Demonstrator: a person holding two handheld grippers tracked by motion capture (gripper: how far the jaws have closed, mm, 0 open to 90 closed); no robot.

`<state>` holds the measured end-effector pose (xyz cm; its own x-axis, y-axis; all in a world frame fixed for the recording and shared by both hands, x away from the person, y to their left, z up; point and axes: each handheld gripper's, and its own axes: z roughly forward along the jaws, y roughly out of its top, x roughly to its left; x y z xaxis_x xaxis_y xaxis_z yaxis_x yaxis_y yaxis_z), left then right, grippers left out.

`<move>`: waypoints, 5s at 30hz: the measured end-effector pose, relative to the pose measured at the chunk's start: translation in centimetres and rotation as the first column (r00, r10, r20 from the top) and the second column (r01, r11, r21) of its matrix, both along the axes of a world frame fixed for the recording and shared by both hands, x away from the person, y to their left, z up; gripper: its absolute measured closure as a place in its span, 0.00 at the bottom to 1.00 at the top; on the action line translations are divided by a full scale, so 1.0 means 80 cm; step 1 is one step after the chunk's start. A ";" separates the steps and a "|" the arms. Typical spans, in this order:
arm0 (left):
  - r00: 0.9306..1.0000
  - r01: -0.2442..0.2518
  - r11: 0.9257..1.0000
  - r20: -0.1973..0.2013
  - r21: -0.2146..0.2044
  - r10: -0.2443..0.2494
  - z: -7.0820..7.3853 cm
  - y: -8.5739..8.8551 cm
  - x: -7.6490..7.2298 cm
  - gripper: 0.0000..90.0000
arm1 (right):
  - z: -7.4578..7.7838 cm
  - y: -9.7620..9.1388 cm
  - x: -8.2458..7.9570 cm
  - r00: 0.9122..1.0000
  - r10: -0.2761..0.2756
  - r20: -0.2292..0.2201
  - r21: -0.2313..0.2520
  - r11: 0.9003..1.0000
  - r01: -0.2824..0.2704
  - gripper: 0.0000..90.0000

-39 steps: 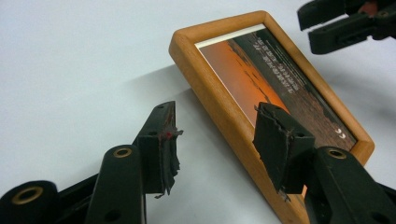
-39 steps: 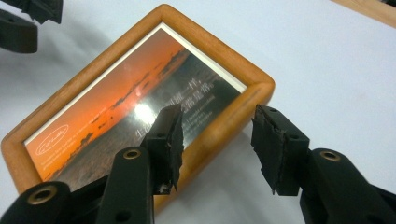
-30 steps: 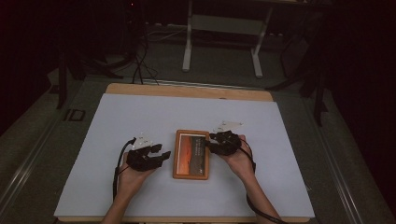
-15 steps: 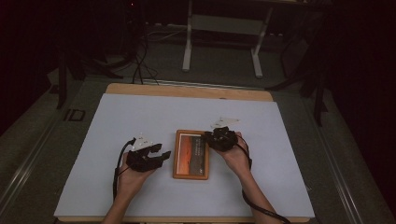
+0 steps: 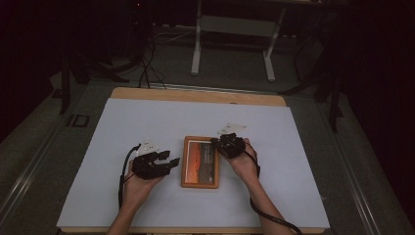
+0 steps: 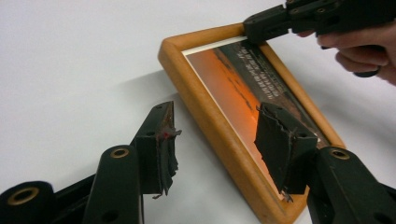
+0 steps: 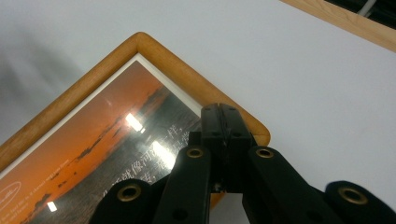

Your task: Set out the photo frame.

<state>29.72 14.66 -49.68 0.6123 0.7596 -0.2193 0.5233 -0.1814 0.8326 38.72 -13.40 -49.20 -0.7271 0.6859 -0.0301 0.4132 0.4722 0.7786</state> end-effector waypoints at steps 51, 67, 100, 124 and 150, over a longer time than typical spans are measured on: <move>0.985 0.144 0.985 -0.084 -0.092 -0.152 0.002 -0.050 -0.009 0.32 | -0.029 -0.030 0.014 0.994 -0.077 -0.082 -0.018 0.997 0.076 1.00; 0.982 0.092 0.993 -0.155 -0.078 -0.103 -0.007 -0.074 0.001 0.46 | -0.030 -0.031 0.013 0.993 -0.082 -0.081 -0.009 0.997 0.081 1.00; 0.947 0.075 0.986 -0.298 -0.150 -0.118 -0.019 -0.087 0.018 0.61 | -0.021 -0.049 0.003 0.996 -0.063 -0.057 -0.005 0.998 0.063 0.96; 0.983 0.100 0.990 -0.145 -0.099 -0.114 0.003 -0.113 -0.003 0.74 | 0.046 -0.085 -0.047 0.998 0.008 0.061 0.010 1.000 -0.008 0.68; 0.986 0.167 0.986 -0.008 0.007 -0.167 0.024 -0.167 -0.020 0.76 | 0.080 -0.162 -0.078 0.990 -0.068 0.125 0.061 0.996 0.061 0.64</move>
<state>28.11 1.32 -47.75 0.7292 0.6482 -0.2192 0.4913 -0.2731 0.8271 32.44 -26.39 -42.78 -0.6739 0.7346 -0.0793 0.3375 0.4016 0.8514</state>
